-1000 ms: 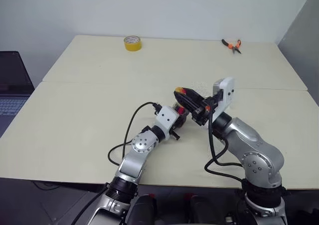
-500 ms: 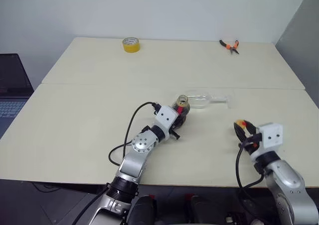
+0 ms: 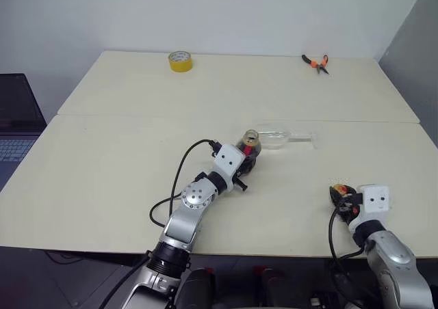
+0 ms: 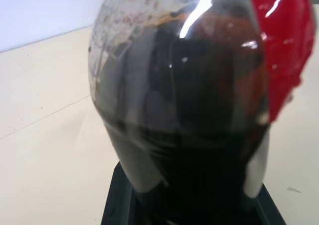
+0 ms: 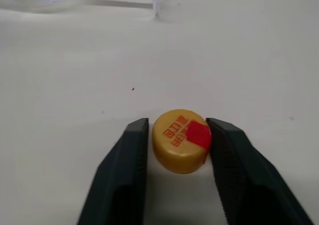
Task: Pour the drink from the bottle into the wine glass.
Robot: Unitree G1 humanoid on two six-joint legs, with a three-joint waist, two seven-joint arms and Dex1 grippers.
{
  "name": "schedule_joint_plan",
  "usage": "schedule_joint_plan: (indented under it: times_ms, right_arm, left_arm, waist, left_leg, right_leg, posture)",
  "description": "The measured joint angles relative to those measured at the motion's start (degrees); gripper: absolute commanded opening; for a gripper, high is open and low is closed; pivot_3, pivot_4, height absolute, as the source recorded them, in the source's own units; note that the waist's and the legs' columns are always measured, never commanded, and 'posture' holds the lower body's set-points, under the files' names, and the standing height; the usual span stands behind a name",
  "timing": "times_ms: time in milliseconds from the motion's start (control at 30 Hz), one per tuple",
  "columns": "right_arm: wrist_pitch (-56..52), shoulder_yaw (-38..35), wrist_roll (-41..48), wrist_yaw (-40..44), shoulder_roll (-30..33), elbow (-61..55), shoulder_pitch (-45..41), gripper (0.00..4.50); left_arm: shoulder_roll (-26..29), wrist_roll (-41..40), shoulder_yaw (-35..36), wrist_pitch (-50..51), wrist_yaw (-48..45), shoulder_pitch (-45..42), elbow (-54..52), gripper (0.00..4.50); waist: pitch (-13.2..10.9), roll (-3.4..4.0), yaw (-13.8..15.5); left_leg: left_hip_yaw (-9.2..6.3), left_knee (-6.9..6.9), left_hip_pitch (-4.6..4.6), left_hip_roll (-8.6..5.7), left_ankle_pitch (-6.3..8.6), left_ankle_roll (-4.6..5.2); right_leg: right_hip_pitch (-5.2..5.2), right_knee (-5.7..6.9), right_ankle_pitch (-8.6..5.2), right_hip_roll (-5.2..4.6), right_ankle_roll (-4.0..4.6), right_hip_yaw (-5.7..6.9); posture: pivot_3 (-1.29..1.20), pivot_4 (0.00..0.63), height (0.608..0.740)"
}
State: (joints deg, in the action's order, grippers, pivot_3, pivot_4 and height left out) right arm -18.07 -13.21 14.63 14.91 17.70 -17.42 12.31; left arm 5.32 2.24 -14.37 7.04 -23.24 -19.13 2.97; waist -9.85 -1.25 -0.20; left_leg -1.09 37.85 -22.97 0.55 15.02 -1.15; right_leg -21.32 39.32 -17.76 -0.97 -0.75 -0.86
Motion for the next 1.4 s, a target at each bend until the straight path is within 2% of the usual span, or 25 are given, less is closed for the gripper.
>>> schedule_joint_plan:
  times_ms: [167,333,467,633,733,900,1033,1267,1400]
  right_arm:
    - [-2.1,-1.1,0.8,1.0,1.2,-0.6,0.3,4.46]
    - [-1.4,0.2,-0.1,2.4,2.1,-2.6,2.0,4.50]
    - [3.4,2.1,-3.4,2.3,2.1,-5.7,2.2,4.50]
    - [1.9,9.1,-1.9,4.9,2.4,-17.3,-5.9,4.50]
    - [-1.6,13.6,-1.1,7.9,5.2,-19.9,-10.5,4.50]
    - [-5.1,18.5,1.7,12.4,6.0,-19.9,-17.8,4.50]
    - [-5.5,23.6,2.4,16.3,5.4,-15.5,-24.1,4.50]
    - [-5.3,27.6,1.1,17.2,2.4,-11.3,-28.4,4.50]
    - [-5.3,27.9,0.0,16.9,2.2,-10.9,-28.6,4.50]
  left_arm:
    - [0.0,0.0,0.0,0.0,0.1,0.0,0.0,0.67]
    - [0.1,0.0,0.5,0.0,0.4,0.0,0.0,0.67]
    - [0.2,-0.2,3.1,-0.2,2.0,0.0,0.0,0.67]
    - [1.3,-0.3,9.1,-1.6,6.8,-1.1,0.2,0.67]
    - [2.1,-1.5,12.9,-1.6,8.7,-2.5,2.5,0.67]
    - [3.6,-4.2,18.7,-1.9,10.4,-5.8,11.4,0.67]
    - [6.0,-5.8,22.6,-5.8,12.6,-12.8,23.1,0.66]
    - [8.2,-6.4,25.5,-14.1,13.9,-19.4,38.0,0.66]
    - [8.5,-6.7,26.2,-16.9,14.1,-21.3,42.4,0.65]
  waist:
    - [0.0,0.00,0.0]
    - [0.0,0.01,0.0]
    - [0.0,0.02,-0.1]
    - [0.0,0.00,-0.3]
    - [0.0,-0.01,0.0]
    - [-0.1,-0.12,0.2]
    - [-0.1,-0.26,0.1]
    - [-0.1,-0.28,0.2]
    - [-0.1,-0.29,0.1]
  left_leg:
    - [0.00,0.00,0.00,0.00,0.00,0.00]
    - [-0.01,-0.01,0.00,0.01,0.00,0.00]
    - [0.01,0.00,0.00,0.01,0.00,0.00]
    - [-0.11,0.01,-0.01,0.05,0.00,-0.01]
    - [-0.08,0.06,-0.03,-0.03,-0.01,-0.01]
    - [-0.13,0.08,-0.05,-0.04,-0.01,-0.01]
    - [-0.20,0.09,-0.04,-0.03,0.00,-0.01]
    - [-0.19,0.14,-0.14,-0.08,-0.02,-0.03]
    - [-0.21,0.13,-0.12,-0.07,-0.02,-0.03]
  right_leg:
    - [0.00,0.00,0.00,0.00,0.00,0.00]
    - [-0.01,0.00,0.00,0.01,0.00,0.00]
    - [-0.04,0.02,0.00,0.01,-0.01,-0.02]
    - [-0.03,0.06,0.00,0.07,-0.01,0.07]
    - [-0.01,0.02,0.00,0.00,-0.01,0.06]
    - [-0.01,-0.01,0.01,-0.03,0.00,0.14]
    - [-0.02,0.05,0.01,-0.02,0.00,0.22]
    - [-0.06,-0.03,0.03,-0.11,-0.02,0.27]
    - [-0.07,0.03,0.03,-0.10,-0.01,0.29]
  posture:
    - [0.00,0.150,0.740]
    - [0.00,0.150,0.740]
    - [0.00,0.150,0.740]
    - [0.00,0.150,0.740]
    - [0.00,0.150,0.740]
    - [0.00,0.150,0.740]
    - [0.00,0.150,0.740]
    - [0.00,0.150,0.740]
    - [0.00,0.150,0.740]
